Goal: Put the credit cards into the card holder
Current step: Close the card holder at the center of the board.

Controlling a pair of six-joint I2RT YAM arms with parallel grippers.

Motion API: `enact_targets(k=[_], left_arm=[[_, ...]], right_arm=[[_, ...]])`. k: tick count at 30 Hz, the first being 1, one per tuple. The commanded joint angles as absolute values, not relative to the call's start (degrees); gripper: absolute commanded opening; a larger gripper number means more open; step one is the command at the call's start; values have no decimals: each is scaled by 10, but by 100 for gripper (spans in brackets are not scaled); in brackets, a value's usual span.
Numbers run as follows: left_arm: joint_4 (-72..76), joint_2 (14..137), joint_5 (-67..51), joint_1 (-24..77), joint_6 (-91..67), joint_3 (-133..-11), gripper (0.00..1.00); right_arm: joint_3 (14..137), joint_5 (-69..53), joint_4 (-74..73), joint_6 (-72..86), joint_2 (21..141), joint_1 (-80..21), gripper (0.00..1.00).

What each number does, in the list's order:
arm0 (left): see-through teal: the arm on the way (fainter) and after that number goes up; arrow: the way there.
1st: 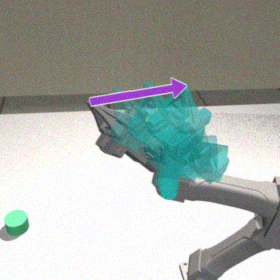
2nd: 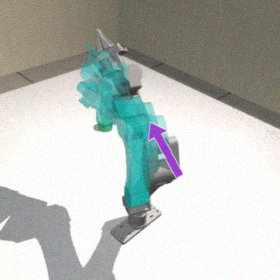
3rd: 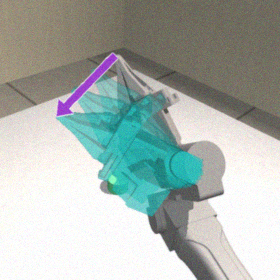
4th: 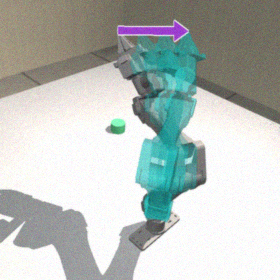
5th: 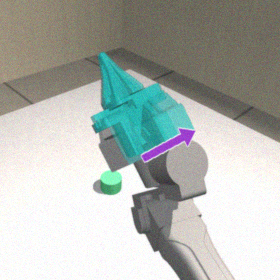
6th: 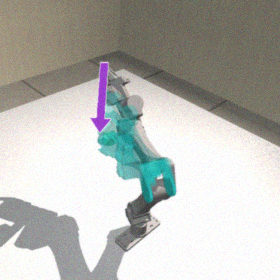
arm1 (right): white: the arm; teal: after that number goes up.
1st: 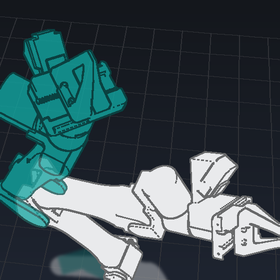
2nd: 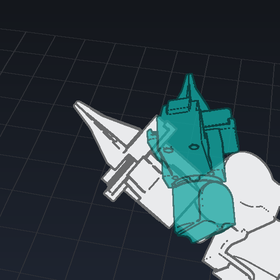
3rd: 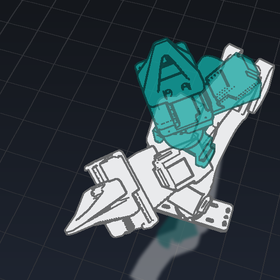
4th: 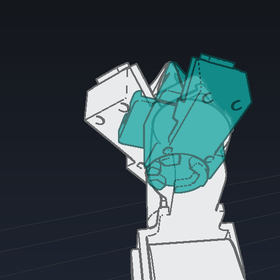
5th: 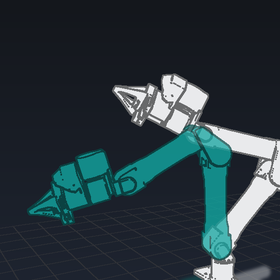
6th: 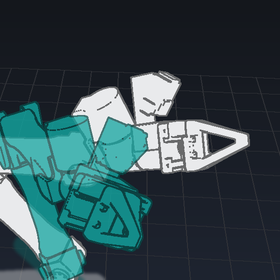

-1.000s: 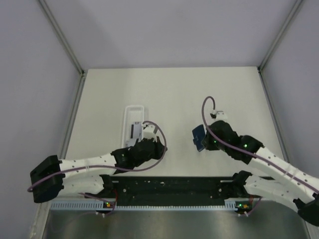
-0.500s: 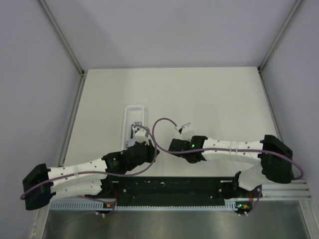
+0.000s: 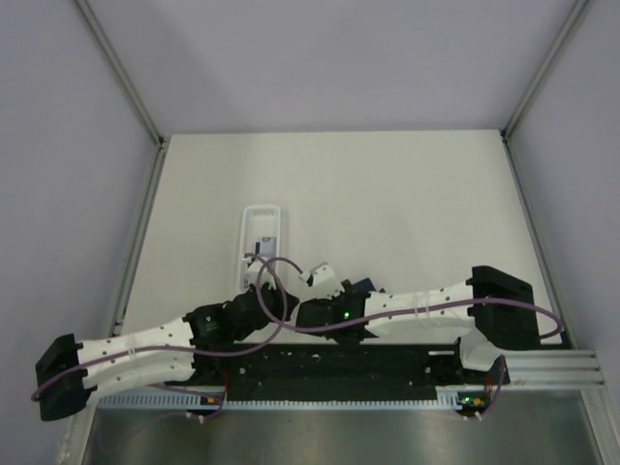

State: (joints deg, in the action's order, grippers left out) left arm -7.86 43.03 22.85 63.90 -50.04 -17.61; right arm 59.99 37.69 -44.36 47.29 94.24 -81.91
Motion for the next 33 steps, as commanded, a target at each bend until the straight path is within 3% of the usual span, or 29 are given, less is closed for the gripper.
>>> enact_targets(k=[1, 8, 12, 16, 22, 33], left_arm=[[-48, 401, 236, 640, -480, -161, 3], [39, 489, 214, 640, -428, -217, 4], [112, 575, 187, 640, -410, -265, 4], [139, 668, 154, 639, -404, -328, 2], [173, 785, 80, 639, -403, -386, 0], [254, 892, 31, 640, -430, -375, 0]], right_arm=[[562, 339, -316, 441, 827, -823, 64], [447, 326, -346, 464, 618, -656, 57], [403, 286, -374, 461, 542, -536, 37], [367, 230, -372, 445, 514, -440, 27], [317, 114, -275, 405, 548, -410, 18], [283, 69, -199, 388, 552, -407, 17]])
